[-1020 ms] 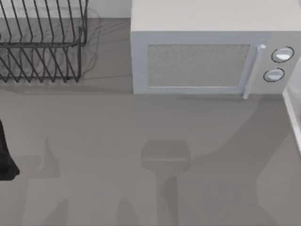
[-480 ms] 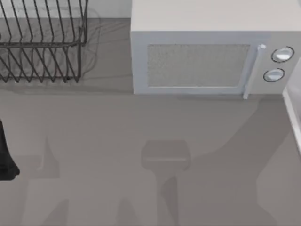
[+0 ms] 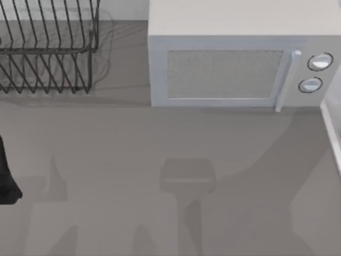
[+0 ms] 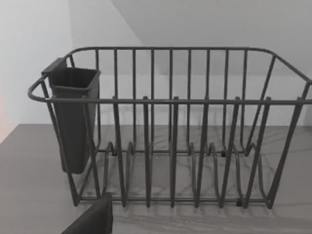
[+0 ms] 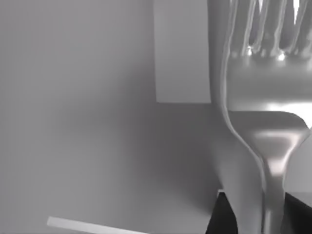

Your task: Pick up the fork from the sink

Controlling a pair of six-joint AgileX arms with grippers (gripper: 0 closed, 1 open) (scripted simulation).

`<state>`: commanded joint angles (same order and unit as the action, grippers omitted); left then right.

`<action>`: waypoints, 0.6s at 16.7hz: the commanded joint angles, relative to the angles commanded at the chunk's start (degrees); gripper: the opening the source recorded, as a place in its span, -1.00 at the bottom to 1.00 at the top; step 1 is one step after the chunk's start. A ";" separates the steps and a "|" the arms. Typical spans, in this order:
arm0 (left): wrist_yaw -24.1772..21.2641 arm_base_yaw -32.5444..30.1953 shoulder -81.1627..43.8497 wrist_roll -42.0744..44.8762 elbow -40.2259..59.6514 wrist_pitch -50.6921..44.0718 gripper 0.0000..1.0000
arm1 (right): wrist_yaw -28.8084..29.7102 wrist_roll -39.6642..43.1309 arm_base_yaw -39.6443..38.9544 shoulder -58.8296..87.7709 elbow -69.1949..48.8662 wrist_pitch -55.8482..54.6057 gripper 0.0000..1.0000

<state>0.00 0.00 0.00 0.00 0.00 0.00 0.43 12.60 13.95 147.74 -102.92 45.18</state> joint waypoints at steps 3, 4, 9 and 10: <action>0.00 0.00 0.00 0.00 0.00 0.00 1.00 | 0.00 0.00 0.00 0.00 0.00 0.00 -1.00; 0.00 0.00 0.00 0.00 0.00 0.00 1.00 | 0.00 0.00 0.00 0.00 0.00 0.00 -1.00; 0.00 0.00 0.00 0.00 0.00 0.00 1.00 | -0.60 -0.51 -0.16 -3.00 -1.56 1.67 -1.00; 0.00 0.00 0.00 0.00 0.00 0.00 1.00 | -0.61 -0.48 -0.13 -3.42 -2.67 3.02 -1.00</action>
<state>0.00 0.00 0.00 0.00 0.00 0.00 -0.18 12.12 13.81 144.32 -105.58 48.19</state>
